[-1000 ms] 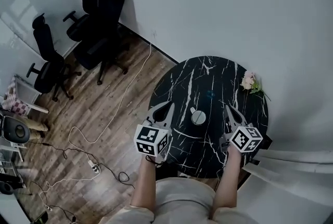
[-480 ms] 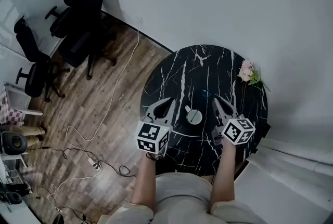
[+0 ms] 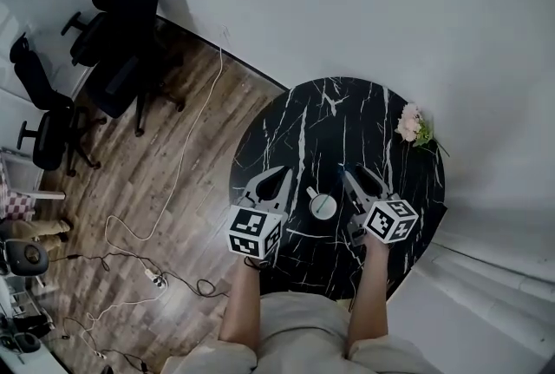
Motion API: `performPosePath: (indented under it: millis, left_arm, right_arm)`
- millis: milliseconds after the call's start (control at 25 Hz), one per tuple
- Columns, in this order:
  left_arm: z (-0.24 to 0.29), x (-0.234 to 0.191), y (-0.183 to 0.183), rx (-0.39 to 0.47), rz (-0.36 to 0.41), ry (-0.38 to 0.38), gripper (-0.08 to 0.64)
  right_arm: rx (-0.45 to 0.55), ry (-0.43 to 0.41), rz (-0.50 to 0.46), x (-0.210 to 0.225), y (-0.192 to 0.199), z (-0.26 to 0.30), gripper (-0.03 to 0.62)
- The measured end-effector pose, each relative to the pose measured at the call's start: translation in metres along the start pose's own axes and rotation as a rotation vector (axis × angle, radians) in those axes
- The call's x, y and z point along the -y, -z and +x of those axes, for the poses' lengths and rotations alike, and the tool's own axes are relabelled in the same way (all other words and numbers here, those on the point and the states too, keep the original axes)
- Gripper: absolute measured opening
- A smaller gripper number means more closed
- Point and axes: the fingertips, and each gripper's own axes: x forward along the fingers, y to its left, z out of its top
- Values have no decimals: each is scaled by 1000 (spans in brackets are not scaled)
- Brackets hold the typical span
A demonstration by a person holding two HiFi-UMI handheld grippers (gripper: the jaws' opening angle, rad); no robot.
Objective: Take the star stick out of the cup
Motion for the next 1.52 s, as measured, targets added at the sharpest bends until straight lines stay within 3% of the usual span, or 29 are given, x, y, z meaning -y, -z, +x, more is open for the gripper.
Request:
performPosePath:
  millis: [400,640,880,1520]
  left_arm:
    - [14,-26,4,-25,-26,-9,21]
    - [18,-33,8,-32,-35,-14,21]
    - [16,-31,8,-33,-39,-17,21]
    - [-24,-13,4,9,-14,-46,21]
  right_arm:
    - [-22,-48,9,5,2,26,183]
    - [-40,-49,0,9,7,29,47]
    - [-15,-52,0,5,3,22,44]
    - [111,-12,-140,-21,-16,-11,43]
